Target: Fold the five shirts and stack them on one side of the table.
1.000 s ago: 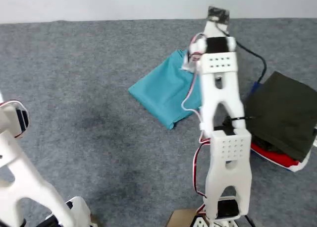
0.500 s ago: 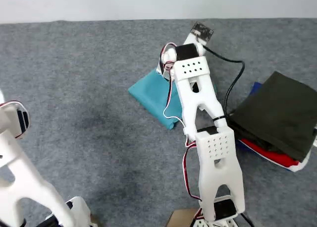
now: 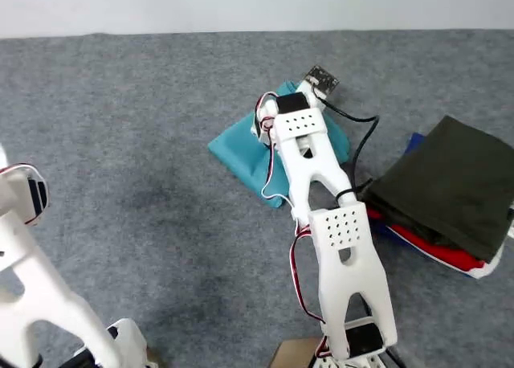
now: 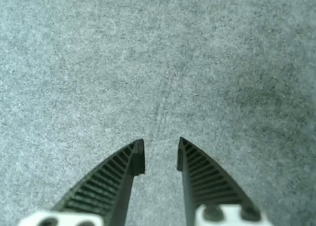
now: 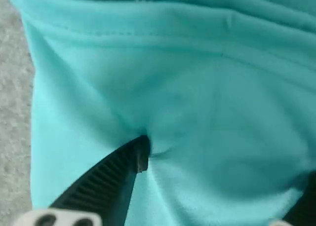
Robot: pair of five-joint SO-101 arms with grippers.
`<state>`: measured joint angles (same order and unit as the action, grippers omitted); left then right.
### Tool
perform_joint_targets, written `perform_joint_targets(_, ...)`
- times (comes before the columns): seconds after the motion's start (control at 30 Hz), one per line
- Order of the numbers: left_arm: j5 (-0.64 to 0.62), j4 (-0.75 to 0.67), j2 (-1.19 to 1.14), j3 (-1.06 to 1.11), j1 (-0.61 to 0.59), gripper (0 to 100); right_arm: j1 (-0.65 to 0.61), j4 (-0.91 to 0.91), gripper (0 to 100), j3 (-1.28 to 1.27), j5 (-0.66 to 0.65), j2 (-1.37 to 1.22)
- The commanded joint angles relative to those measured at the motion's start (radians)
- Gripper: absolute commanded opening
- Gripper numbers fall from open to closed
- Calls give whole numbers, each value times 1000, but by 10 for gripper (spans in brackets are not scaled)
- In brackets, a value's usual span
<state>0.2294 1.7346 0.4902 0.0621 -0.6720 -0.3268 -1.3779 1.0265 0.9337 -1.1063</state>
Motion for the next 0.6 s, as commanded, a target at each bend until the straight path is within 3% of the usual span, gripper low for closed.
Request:
perform_joint_targets(0.0,8,17,17,18,-8,115,-4,10,457,38,18,-31)
perform_joint_targets(0.1,8,17,17,53,-8,115,-4,7,375,49,25,-36)
perform_joint_targets(0.33,8,17,25,94,-8,115,-4,5,15,51,-8,-38)
perform_joint_targets(0.57,8,18,26,93,-8,115,-4,-173,8,172,-87,-36)
